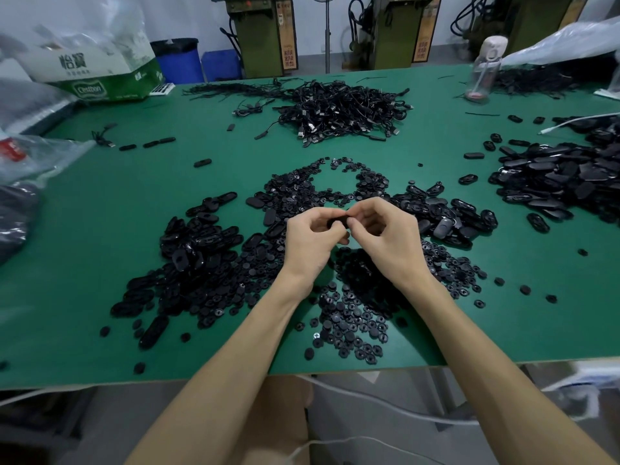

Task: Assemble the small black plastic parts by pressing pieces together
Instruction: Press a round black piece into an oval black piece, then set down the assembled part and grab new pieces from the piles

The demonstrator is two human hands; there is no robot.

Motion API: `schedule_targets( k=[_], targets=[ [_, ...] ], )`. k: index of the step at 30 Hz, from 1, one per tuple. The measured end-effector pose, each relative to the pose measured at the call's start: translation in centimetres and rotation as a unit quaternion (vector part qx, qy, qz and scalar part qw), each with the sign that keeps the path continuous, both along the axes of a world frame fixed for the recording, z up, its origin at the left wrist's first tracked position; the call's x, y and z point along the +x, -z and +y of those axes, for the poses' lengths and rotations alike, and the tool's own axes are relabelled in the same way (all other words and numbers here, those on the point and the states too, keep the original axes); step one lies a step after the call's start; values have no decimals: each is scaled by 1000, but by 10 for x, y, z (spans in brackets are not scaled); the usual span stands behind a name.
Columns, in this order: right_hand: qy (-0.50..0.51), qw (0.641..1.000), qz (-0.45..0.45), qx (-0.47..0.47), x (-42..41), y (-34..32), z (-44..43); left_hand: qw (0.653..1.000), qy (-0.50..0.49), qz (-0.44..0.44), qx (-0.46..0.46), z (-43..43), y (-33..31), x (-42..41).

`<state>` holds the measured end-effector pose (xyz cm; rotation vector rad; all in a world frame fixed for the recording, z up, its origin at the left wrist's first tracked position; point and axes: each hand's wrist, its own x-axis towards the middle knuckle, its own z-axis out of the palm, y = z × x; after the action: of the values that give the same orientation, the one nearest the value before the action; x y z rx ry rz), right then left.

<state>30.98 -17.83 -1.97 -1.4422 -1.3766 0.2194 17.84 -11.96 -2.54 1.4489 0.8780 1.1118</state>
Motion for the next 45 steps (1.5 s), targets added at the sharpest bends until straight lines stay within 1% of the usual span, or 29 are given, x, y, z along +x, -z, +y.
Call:
schedule_targets(
  k=[4,9,14,20,25,28,31,34,36,39,42,43,45],
  targets=[
    [-4,1000,-2,-1,-1,-1,0,1000,3,-3,1,-1,-1,-2],
    [13,1000,27,0,1,0,1,999,28,-26,-1,1,-1,-5],
    [6,1000,12,-5,1,2,3,1000,14,-13,13,1,1,-3],
    [-9,1000,-3,12,2,4,3,999,-7,-3,40,0,1,-1],
    [0,1000,-23,16,3,5,4,999,7,2,46,1,1,-2],
    [25,998,-36,39,2,3,3,997,4,33,74,0,0,1],
    [91,994,-24,55,3,1,2,984,-26,106,139,-4,-7,3],
    [174,983,25,62,7,0,3,959,-61,200,191,0,-23,-6],
    [214,974,60,44,11,1,4,924,-84,307,212,9,-34,-22],
    [243,966,92,-12,14,3,6,842,-140,473,218,28,-45,-61],
    [234,967,89,-53,16,5,9,748,-161,624,161,41,-56,-104],
    [230,968,84,-62,15,5,9,720,-163,658,148,42,-58,-115],
    [219,972,60,-67,14,6,9,691,-156,690,147,44,-56,-128]
  ],
)
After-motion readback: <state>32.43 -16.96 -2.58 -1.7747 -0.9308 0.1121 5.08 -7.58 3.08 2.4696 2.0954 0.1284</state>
